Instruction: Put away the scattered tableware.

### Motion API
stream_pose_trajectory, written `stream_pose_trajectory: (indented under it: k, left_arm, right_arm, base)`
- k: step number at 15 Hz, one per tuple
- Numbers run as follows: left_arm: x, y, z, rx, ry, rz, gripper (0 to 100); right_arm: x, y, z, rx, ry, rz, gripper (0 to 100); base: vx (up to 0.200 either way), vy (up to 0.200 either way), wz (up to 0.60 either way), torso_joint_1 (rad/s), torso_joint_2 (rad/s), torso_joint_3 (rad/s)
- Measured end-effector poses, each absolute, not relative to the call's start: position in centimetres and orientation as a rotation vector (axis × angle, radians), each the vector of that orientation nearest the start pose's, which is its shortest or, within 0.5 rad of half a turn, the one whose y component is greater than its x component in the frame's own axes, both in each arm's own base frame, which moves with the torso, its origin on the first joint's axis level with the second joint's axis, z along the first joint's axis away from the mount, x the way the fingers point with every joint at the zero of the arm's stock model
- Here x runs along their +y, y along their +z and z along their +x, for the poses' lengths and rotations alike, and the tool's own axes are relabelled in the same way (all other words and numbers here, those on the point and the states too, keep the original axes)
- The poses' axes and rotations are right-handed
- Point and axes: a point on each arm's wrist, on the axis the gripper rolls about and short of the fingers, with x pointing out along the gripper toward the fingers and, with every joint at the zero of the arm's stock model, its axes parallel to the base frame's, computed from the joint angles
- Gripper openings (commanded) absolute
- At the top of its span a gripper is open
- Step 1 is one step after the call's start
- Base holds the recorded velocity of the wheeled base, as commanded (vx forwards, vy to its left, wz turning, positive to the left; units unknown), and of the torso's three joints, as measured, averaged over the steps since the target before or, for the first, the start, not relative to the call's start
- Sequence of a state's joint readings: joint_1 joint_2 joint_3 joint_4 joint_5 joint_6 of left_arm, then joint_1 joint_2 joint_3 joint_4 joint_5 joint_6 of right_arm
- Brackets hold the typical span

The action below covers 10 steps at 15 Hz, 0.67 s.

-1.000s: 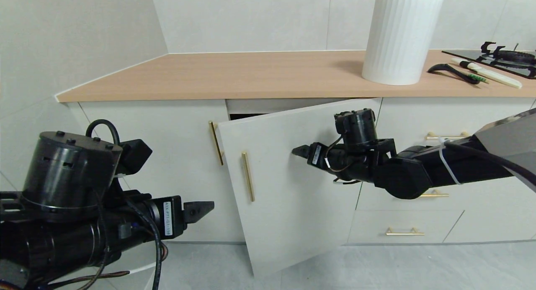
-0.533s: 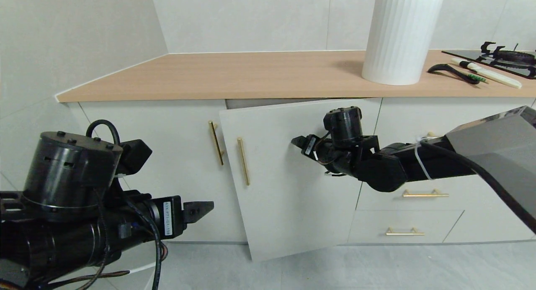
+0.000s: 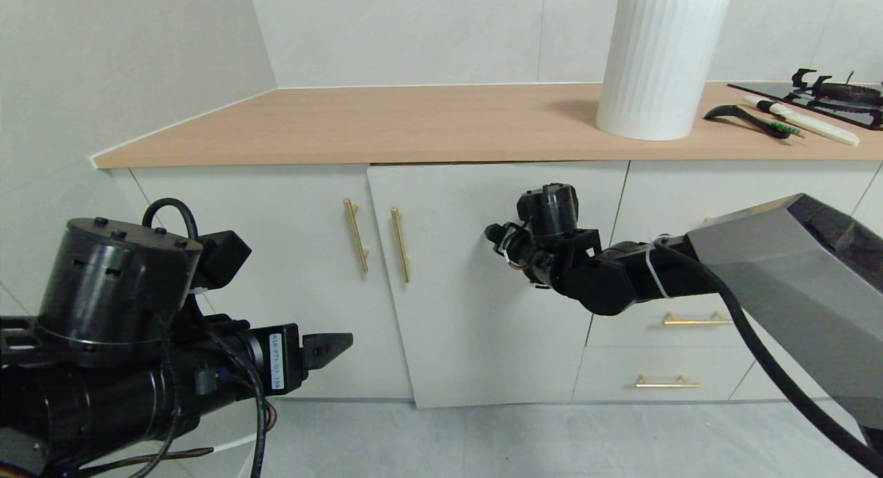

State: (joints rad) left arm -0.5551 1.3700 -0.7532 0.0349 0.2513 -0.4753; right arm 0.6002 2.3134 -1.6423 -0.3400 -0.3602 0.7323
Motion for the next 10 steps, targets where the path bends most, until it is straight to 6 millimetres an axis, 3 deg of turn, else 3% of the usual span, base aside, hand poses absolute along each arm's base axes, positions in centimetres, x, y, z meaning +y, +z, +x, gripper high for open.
stream_pose_trajectory:
  k: [10]
  left_arm:
    - [-10.5,19.2,17.9,0.655,-0.143,-0.2,100]
  right_arm:
    - [26.2,12.8,41.8,0.358,0.052,0.557,100]
  base:
    - [0.0,0.0,0.0,0.0,0.0,0.0]
